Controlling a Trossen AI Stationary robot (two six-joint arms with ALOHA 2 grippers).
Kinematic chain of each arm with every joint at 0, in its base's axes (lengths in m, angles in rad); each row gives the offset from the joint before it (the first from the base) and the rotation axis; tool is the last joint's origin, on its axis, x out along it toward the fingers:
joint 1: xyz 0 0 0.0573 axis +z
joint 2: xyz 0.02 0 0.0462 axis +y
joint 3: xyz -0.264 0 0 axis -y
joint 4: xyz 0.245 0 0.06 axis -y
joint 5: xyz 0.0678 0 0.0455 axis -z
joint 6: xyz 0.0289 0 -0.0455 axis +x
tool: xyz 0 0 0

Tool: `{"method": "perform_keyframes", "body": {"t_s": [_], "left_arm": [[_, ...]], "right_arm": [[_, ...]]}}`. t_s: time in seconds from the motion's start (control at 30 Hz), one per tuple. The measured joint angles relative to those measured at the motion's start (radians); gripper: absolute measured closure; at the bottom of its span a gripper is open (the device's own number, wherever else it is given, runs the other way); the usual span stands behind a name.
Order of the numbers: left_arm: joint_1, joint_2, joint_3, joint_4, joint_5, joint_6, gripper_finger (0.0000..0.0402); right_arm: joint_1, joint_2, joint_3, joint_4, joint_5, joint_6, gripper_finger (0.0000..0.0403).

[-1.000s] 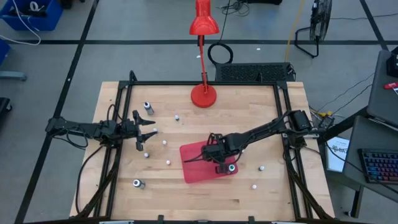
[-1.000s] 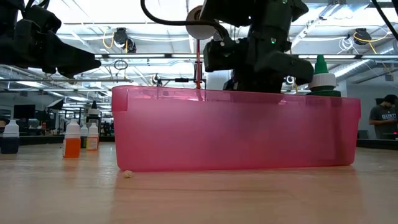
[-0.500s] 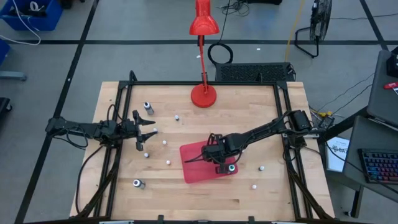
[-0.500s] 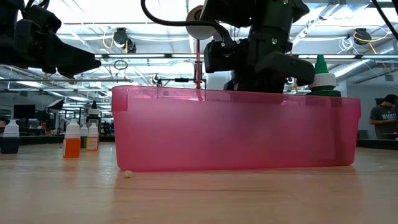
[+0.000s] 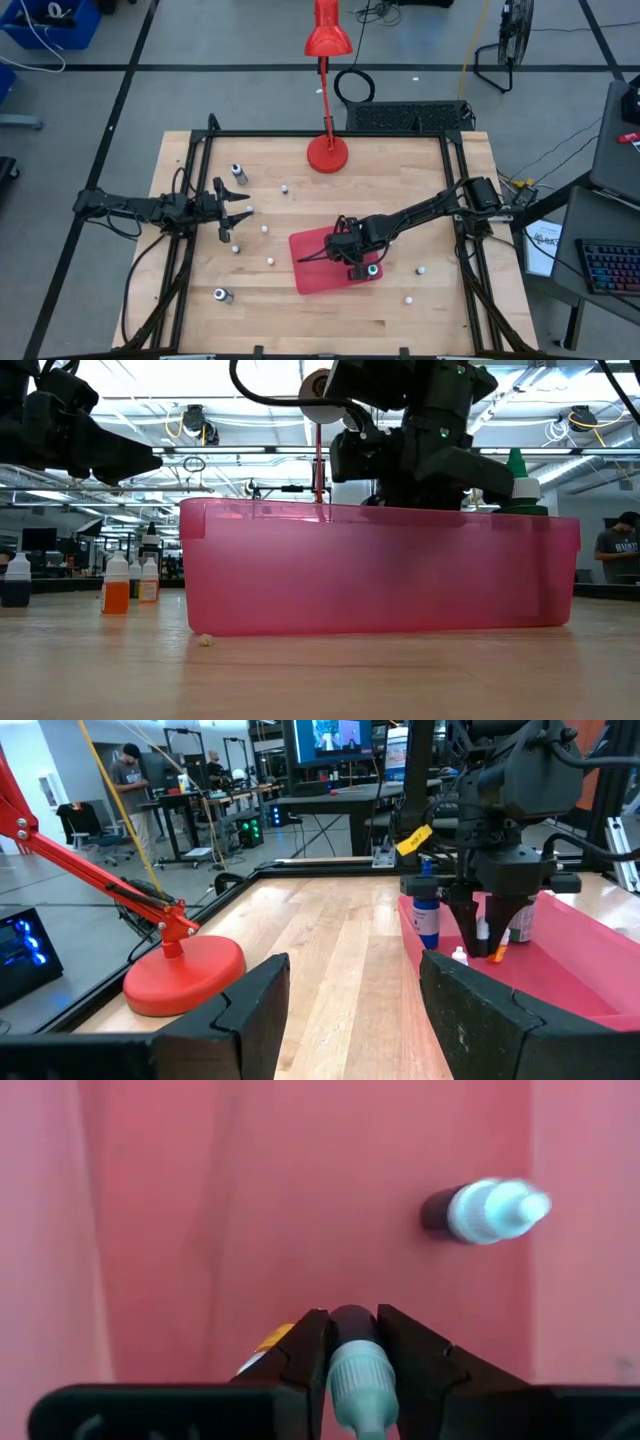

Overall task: Pick & Place food coloring
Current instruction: Put the small purple food coloring bottle into the pink bin, then put the small red food coloring bottle into the pink bin

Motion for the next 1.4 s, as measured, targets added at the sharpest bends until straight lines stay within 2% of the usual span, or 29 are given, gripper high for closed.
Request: {"method": "perform_keyframes", "body": {"t_s": [0.27, 0.83, 1.07, 1.17, 1.27, 1.4], "left_arm": [[0.0, 0.0, 0.0, 0.0, 0.0, 0.0, 0.0176], [0.0, 0.0, 0.0, 0.0, 0.0, 0.0, 0.0176], [0.0, 0.0, 0.0, 0.0, 0.0, 0.0, 0.0176], [0.0, 0.0, 0.0, 0.0, 0.0, 0.0, 0.0176], [0.0, 0.0, 0.0, 0.0, 0.0, 0.0, 0.0176], [0.0, 0.0, 0.0, 0.0, 0.0, 0.0, 0.0176]], "right_arm": [[0.0, 0.0, -0.017, 0.023, -0.004, 0.002, 0.0324], [0.0, -0.012, -0.017, 0.049, -0.002, 0.003, 0.0246], [0.0, -0.123, -0.017, 0.05, 0.0, 0.037, 0.0242], [0.001, -0.203, -0.016, 0.046, -0.006, 0.119, 0.0244], [0.009, -0.293, -0.016, 0.035, -0.106, 0.256, 0.0243], [0.047, -0.402, -0.016, 0.012, -0.317, 0.488, 0.0244]]}}
